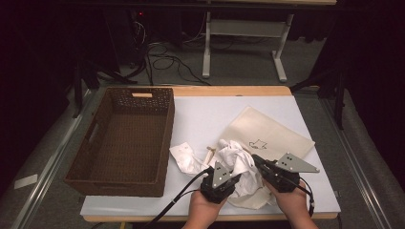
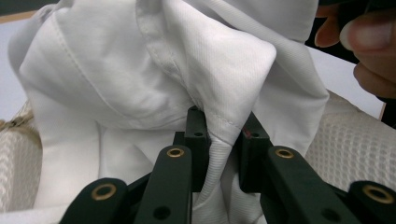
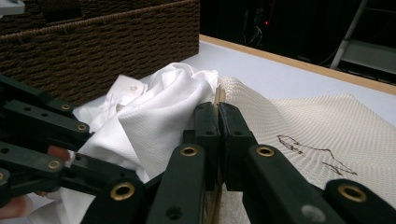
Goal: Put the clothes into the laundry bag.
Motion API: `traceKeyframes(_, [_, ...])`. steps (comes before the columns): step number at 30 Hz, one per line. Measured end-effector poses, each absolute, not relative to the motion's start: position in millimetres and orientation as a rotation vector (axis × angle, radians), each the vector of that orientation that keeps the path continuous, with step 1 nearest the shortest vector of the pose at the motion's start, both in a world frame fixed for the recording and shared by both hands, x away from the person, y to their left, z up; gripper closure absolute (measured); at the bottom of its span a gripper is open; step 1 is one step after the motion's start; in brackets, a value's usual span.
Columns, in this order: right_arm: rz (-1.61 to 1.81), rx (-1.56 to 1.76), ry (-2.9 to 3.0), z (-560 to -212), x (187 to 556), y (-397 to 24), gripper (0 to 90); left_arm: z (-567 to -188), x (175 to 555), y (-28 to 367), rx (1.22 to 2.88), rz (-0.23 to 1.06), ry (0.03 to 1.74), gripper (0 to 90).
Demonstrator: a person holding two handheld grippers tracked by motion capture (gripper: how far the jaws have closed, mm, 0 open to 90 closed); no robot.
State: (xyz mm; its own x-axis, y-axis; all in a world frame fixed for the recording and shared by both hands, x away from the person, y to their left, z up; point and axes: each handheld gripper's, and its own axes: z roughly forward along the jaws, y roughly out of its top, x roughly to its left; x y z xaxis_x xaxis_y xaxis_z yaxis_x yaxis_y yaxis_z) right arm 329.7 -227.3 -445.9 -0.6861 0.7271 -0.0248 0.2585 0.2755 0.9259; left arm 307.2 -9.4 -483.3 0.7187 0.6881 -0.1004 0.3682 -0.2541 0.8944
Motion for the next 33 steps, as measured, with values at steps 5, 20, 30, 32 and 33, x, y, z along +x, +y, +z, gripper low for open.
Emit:
traceKeyframes(5, [1.399,0.888,2.102,-445.1,328.7,-227.2,89.2,-485.8,313.6,-19.9,1.907,0.373,0.821,77.8])
traceKeyframes(20, [1.421,0.866,2.091,-439.5,323.9,-228.5,89.2,-500.1,327.5,-37.6,1.942,0.306,0.871,74.2])
traceKeyframes(30, [1.410,0.874,2.091,-443.4,325.6,-230.9,89.2,-487.2,297.0,-5.4,1.829,0.334,0.779,33.6])
traceKeyframes(32, [1.408,0.875,2.091,-443.5,325.7,-230.9,89.2,-483.8,295.3,4.2,1.817,0.377,0.788,33.2])
traceKeyframes(33, [1.407,0.873,2.091,-443.6,325.8,-230.8,89.1,-482.3,296.7,9.2,1.811,0.401,0.800,33.1])
